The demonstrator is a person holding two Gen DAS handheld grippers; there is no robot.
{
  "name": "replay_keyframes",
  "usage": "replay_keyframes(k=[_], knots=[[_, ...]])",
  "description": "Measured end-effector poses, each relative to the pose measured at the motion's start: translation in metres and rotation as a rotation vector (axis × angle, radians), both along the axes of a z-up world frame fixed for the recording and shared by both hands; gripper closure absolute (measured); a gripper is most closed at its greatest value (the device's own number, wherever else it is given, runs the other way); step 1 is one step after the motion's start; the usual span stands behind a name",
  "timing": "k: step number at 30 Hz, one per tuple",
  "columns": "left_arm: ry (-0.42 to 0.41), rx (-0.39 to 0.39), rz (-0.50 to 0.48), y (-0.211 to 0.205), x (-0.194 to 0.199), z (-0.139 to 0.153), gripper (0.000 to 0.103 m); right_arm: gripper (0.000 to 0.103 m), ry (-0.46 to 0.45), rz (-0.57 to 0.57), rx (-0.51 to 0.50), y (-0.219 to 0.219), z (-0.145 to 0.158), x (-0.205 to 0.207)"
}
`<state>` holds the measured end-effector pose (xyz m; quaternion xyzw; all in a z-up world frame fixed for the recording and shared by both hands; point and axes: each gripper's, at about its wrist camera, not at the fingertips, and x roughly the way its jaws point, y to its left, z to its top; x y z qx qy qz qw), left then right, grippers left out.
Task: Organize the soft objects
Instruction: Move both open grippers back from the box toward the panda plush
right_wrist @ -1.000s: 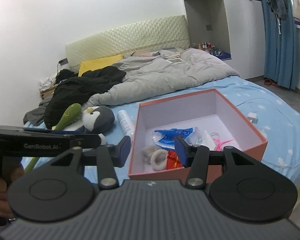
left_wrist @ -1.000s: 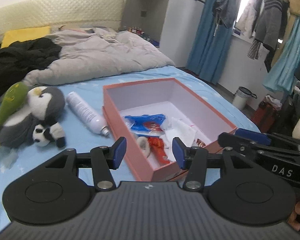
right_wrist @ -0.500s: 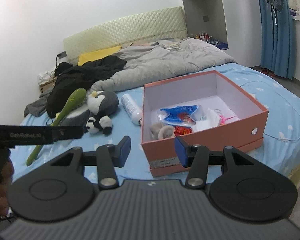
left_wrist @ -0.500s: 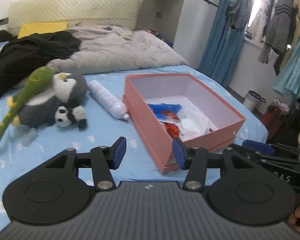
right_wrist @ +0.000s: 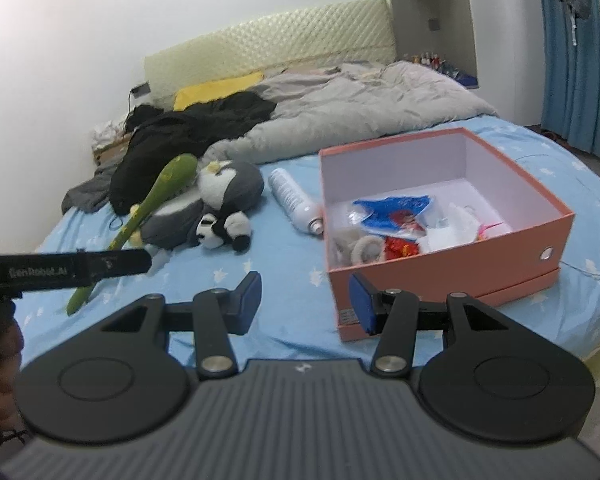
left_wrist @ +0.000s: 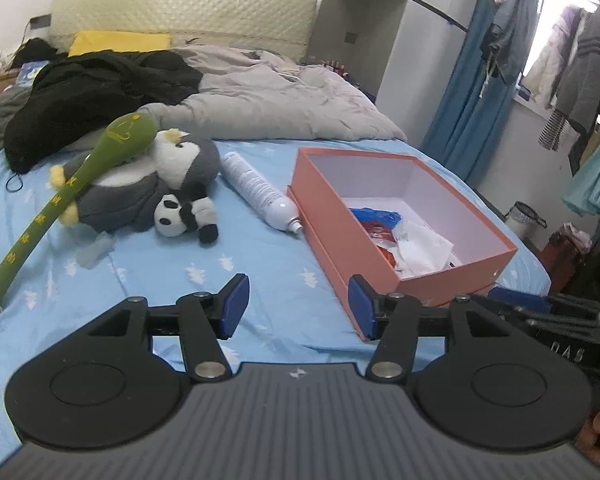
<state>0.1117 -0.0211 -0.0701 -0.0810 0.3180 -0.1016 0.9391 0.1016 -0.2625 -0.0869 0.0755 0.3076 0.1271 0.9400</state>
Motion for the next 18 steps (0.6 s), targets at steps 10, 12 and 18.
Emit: replay_keyframes(k=[10, 12, 18], knots=[[0.010, 0.011, 0.083, 0.037, -0.007, -0.014, 0.035, 0.052, 0.033, 0.090, 0.005, 0.042, -0.008, 0.008], [0.009, 0.018, 0.111, 0.046, -0.009, -0.019, 0.034, 0.052, 0.039, 0.113, 0.009, 0.049, -0.010, 0.009], [0.038, 0.029, 0.179, 0.069, -0.003, -0.038, 0.034, 0.052, 0.089, 0.154, 0.016, 0.067, -0.024, 0.026]])
